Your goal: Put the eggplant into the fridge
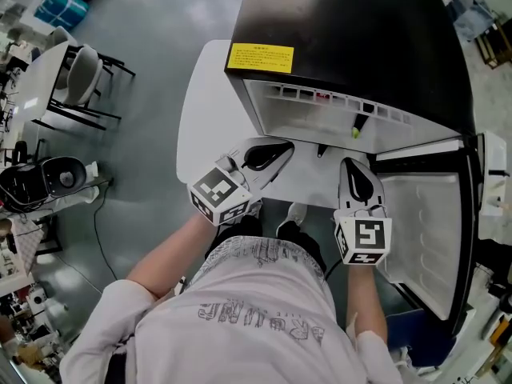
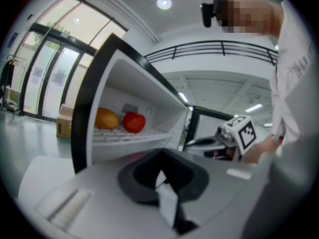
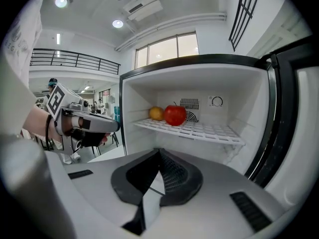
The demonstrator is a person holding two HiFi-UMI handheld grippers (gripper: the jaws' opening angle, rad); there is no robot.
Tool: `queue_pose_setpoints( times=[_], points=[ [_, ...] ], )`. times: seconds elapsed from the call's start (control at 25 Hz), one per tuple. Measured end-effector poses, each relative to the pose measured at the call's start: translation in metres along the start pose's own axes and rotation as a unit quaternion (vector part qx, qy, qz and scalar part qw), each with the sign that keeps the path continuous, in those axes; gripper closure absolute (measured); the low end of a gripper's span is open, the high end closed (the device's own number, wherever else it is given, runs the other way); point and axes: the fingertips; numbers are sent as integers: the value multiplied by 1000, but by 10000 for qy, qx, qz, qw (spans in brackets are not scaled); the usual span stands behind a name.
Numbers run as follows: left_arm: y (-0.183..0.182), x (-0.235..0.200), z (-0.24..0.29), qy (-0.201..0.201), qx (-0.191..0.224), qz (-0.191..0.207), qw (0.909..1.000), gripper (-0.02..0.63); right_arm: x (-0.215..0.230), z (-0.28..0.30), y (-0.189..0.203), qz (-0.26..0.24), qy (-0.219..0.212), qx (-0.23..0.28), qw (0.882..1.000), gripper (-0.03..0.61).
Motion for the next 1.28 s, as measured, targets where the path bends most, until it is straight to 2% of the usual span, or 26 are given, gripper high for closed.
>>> queue_pose_setpoints(
  times=[0.36,0.64,1.28],
  points=[
    [-3,2,6,-1,49,20,10000,607,11,0,5,206,-5,-26,9998,574],
    [-1,4,8,28,12,9,10000,607,8,4,4,-6,-41,-46,10000,574],
    [-2,5,8,42,-52,48,10000,607,9,8,6,134,-66,-17,9999,574]
  ],
)
Point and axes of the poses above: the fingertips, and each gripper's own axes: z forward along the fingers, x to its right, y out of its underside
